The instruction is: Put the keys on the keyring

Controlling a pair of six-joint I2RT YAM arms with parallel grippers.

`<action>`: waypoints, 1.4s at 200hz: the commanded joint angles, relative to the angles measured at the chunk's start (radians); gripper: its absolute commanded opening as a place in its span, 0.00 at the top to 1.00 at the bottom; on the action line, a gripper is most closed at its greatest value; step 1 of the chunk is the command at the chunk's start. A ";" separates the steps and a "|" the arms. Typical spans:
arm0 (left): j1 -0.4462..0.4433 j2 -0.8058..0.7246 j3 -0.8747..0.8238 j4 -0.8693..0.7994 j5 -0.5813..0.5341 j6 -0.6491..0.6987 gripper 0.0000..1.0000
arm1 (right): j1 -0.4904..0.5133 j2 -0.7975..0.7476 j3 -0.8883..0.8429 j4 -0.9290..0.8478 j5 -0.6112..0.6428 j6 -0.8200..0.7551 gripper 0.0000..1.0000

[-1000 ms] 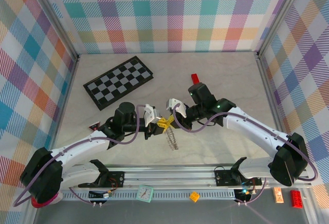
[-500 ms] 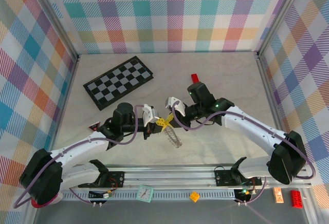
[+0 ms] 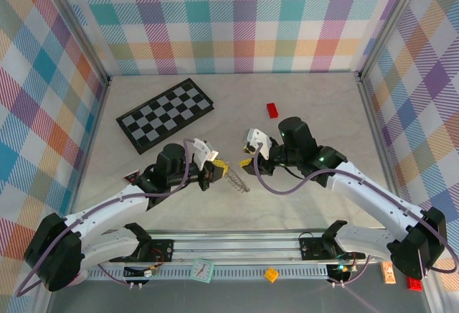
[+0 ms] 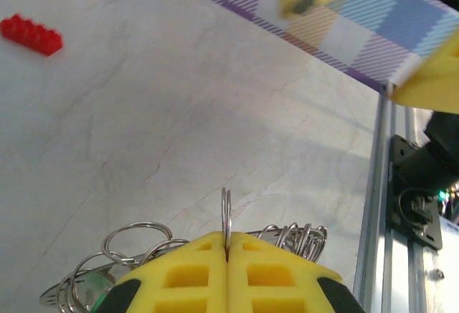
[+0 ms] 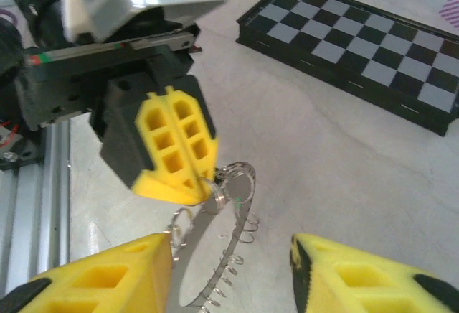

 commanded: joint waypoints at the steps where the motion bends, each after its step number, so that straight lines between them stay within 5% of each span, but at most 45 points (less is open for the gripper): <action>1: -0.015 -0.022 0.075 -0.069 -0.090 -0.142 1.00 | 0.030 0.013 -0.014 -0.054 -0.133 -0.024 0.59; 48: -0.028 0.035 0.219 -0.281 -0.199 -0.372 1.00 | 0.149 0.088 -0.102 0.172 -0.133 0.091 0.73; 83: -0.031 0.113 0.367 -0.484 -0.235 -0.559 1.00 | 0.160 0.150 -0.222 0.523 0.032 0.235 0.70; 140: -0.035 0.184 0.497 -0.712 -0.236 -0.799 1.00 | 0.161 0.201 -0.330 0.785 0.246 0.174 0.66; 239: -0.038 0.287 0.640 -0.864 -0.165 -1.164 1.00 | 0.161 0.247 -0.433 1.008 0.153 0.041 0.69; 280: -0.034 0.375 0.724 -0.955 -0.105 -1.206 1.00 | 0.161 0.126 -0.470 0.830 0.166 -0.042 0.70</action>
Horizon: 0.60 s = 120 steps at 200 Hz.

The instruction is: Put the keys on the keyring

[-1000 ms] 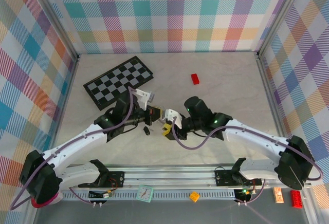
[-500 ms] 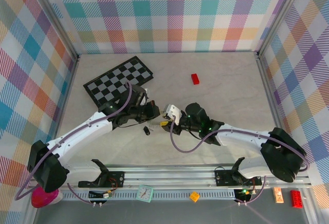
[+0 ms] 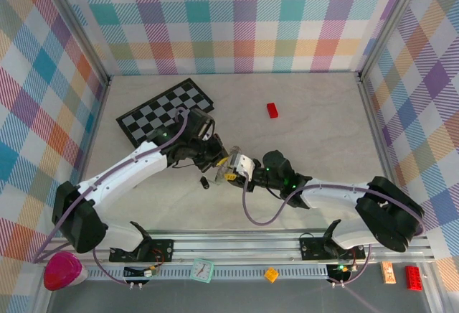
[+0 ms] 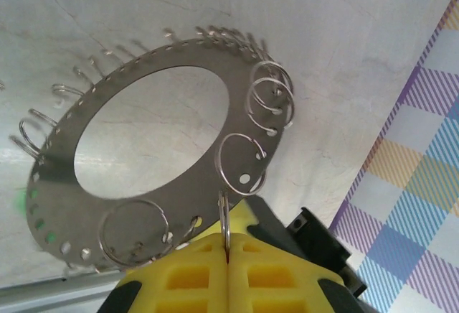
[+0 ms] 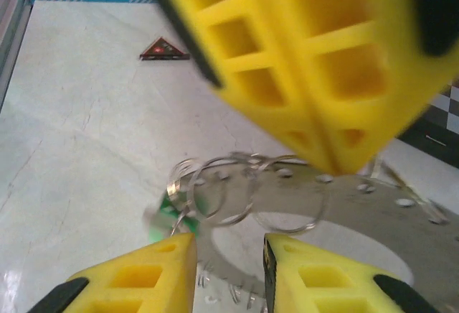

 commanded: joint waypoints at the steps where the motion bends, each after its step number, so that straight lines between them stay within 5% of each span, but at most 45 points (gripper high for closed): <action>1: 0.000 0.023 0.047 -0.070 0.068 -0.066 1.00 | 0.003 -0.096 -0.017 -0.086 -0.016 -0.077 0.70; 35: 0.015 0.057 0.067 -0.095 0.116 -0.095 1.00 | 0.002 -0.239 -0.041 -0.270 -0.003 -0.095 0.71; 75: 0.037 0.090 0.091 -0.112 0.190 -0.131 1.00 | 0.001 -0.238 -0.044 -0.199 0.038 -0.074 0.83; 120: 0.043 0.098 0.090 -0.103 0.233 -0.184 1.00 | 0.002 -0.121 -0.032 -0.040 0.082 -0.025 0.81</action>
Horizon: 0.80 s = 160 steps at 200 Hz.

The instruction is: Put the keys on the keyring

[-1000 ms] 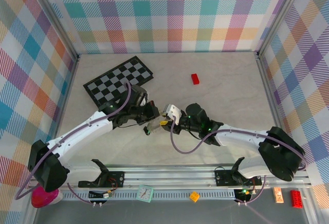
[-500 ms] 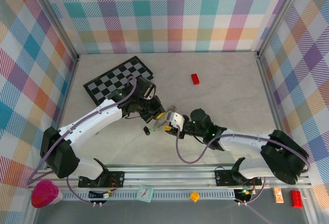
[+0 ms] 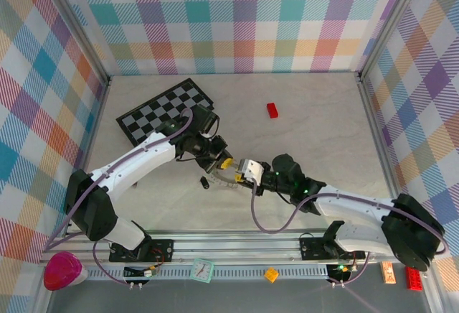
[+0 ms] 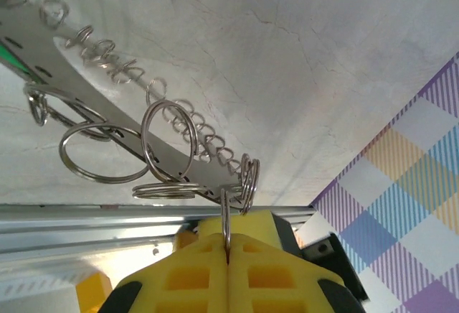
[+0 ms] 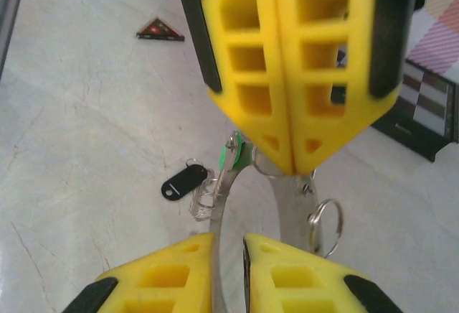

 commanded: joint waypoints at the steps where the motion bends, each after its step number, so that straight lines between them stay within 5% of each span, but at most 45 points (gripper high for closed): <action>1: 0.008 0.004 0.028 -0.014 0.067 -0.052 1.00 | 0.002 0.041 0.009 0.116 0.035 0.036 0.81; 56: 0.008 0.007 0.029 -0.026 0.086 -0.068 1.00 | 0.002 0.082 0.005 0.236 0.147 0.048 0.79; 160: 0.007 0.005 0.018 -0.018 0.100 -0.098 1.00 | 0.002 0.097 0.006 0.294 0.065 0.051 0.81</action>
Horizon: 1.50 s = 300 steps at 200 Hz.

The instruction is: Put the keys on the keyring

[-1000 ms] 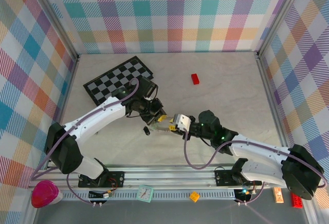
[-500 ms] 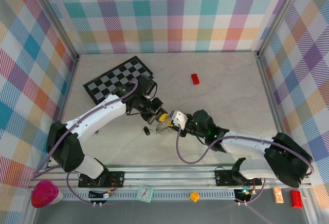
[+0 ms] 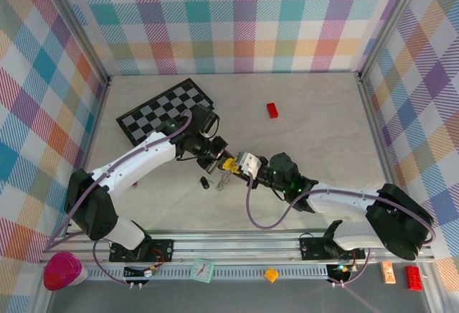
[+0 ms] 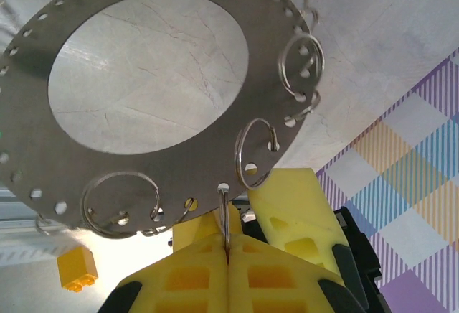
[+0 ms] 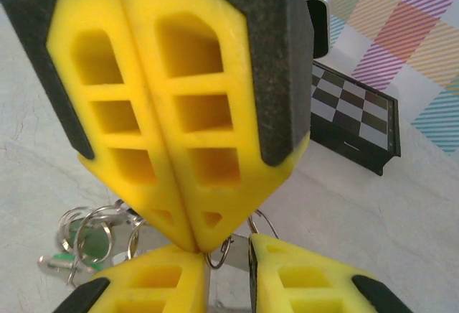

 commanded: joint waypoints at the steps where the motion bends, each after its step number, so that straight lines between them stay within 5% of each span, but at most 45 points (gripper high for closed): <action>1: 0.006 -0.001 0.015 -0.017 0.044 -0.029 1.00 | 0.002 0.005 0.006 0.076 -0.034 0.021 0.81; 49: 0.007 -0.025 -0.021 0.040 0.037 -0.063 1.00 | 0.002 0.007 0.012 0.061 -0.044 0.021 1.00; 74: 0.032 -0.081 -0.005 0.013 -0.113 0.025 0.46 | 0.002 -0.015 0.015 0.021 -0.040 0.020 1.00; 101: 0.062 -0.126 0.072 0.000 -0.331 0.296 0.35 | 0.001 -0.053 0.031 -0.091 -0.037 0.008 1.00; 142: 0.063 -0.221 -0.019 0.285 -0.461 0.913 0.38 | -0.013 -0.120 0.074 -0.269 -0.076 -0.009 1.00; 194: 0.060 -0.465 -0.426 0.687 -0.186 1.723 0.49 | -0.061 -0.171 0.202 -0.597 -0.168 -0.086 1.00; 244: 0.019 -0.434 -0.504 0.661 0.031 2.065 0.61 | -0.066 -0.130 0.356 -0.832 -0.196 -0.145 1.00; 300: -0.030 -0.346 -0.557 0.835 0.061 2.105 0.65 | -0.066 -0.112 0.471 -1.006 -0.193 -0.229 1.00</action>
